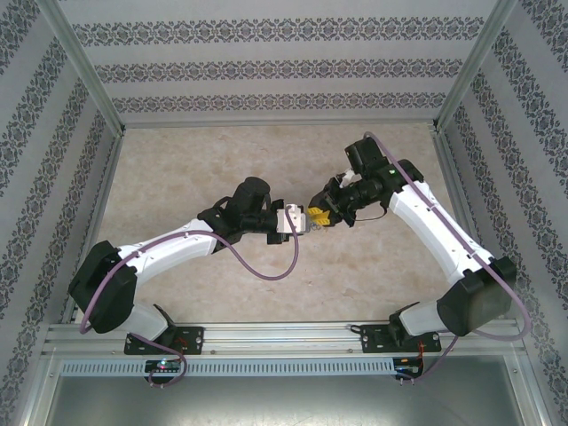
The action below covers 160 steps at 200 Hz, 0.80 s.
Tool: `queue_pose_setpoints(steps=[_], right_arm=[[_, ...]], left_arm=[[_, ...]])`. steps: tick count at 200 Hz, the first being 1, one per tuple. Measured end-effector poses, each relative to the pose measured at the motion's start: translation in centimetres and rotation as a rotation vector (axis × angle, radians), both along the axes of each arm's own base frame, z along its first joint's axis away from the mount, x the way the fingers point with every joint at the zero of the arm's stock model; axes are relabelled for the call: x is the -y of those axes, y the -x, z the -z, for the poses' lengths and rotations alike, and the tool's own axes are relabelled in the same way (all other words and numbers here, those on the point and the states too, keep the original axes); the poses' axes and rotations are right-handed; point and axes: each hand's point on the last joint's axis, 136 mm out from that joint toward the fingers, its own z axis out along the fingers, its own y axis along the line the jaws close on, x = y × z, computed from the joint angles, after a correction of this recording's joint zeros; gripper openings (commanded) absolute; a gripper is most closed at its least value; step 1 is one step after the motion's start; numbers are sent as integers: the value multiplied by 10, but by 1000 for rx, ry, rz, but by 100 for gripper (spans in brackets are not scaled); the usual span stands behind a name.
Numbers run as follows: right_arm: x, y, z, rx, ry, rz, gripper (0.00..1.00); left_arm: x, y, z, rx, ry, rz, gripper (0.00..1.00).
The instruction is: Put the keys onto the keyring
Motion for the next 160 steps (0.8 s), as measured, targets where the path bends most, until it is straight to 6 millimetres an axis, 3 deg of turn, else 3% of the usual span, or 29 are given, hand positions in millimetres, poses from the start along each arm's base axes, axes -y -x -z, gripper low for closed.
queue_pose_setpoints(steps=[53, 120, 160], right_arm=[[12, 1, -1, 54, 89, -22, 20], [-7, 15, -6, 67, 124, -54, 25], [-3, 13, -2, 75, 185, -22, 24]], left_arm=[[0, 0, -1, -3, 5, -4, 0], [-3, -7, 0, 100, -39, 3, 0], [-4, -7, -1, 158, -57, 27, 0]])
